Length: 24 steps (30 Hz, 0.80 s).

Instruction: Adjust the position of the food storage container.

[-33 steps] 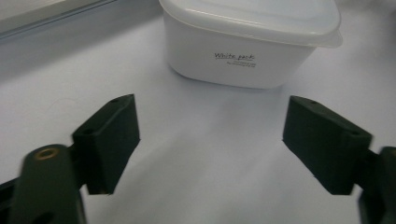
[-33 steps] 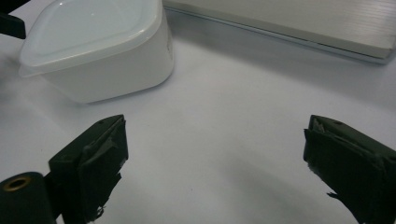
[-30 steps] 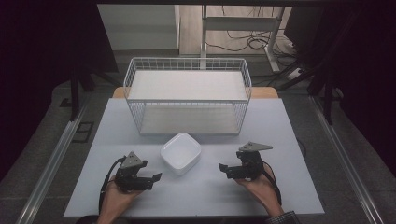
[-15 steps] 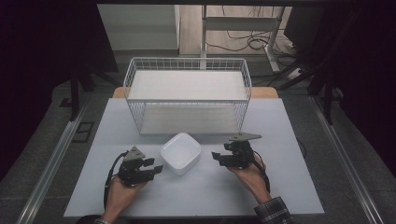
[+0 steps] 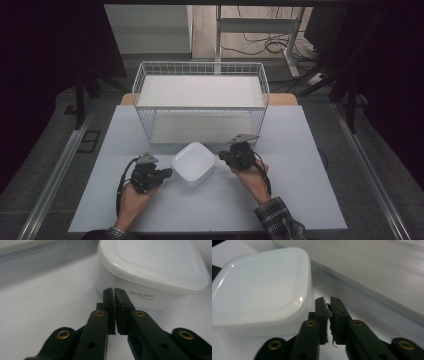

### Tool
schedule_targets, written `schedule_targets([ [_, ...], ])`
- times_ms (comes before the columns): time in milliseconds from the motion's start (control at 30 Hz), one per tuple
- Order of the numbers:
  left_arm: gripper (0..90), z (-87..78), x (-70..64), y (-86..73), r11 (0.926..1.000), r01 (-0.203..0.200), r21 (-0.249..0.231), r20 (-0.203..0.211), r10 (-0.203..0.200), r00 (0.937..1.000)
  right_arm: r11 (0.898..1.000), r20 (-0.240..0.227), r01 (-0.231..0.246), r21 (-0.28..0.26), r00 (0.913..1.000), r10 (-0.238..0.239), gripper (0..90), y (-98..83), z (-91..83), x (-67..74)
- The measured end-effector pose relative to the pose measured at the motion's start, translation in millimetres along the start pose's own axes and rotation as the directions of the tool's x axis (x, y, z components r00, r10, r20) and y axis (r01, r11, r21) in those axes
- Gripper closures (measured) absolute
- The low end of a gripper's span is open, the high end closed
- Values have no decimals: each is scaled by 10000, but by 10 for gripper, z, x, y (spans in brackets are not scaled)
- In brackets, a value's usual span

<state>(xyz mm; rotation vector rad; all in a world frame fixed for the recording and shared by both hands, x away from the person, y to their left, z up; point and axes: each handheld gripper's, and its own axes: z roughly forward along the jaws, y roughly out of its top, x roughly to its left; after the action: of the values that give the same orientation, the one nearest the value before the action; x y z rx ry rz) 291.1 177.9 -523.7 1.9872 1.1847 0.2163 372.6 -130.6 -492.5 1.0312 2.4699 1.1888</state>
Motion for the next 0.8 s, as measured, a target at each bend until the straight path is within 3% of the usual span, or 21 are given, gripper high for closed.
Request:
schedule_targets([
  [200, 900, 56, 26, 40, 9999, 72, 85, -175, -70, 9998, 9990, -386, 376, 252, 9986, -366, 889, 139, 195, -8],
  [333, 900, 73, 52, 49, 9997, 218, 62, -58, -218, 9997, 9994, -646, 249, 249, 9976, -232, 890, 134, 221, -47],
  [533, 900, 118, 40, 90, 9996, 261, 81, -7, -261, 9997, 9993, -962, 27, 377, 9954, 9, 890, 45, 113, -49],
  [633, 900, 137, 23, 101, 9995, 292, 78, 328, -294, 9990, 9993, -1221, -70, 381, 9925, 116, 889, -30, 33, -38],
  [800, 900, 190, -86, 115, 9997, -4, 228, 575, -9, 9983, 9987, -1339, -341, 385, 9902, 390, 889, -162, -124, -29],
])
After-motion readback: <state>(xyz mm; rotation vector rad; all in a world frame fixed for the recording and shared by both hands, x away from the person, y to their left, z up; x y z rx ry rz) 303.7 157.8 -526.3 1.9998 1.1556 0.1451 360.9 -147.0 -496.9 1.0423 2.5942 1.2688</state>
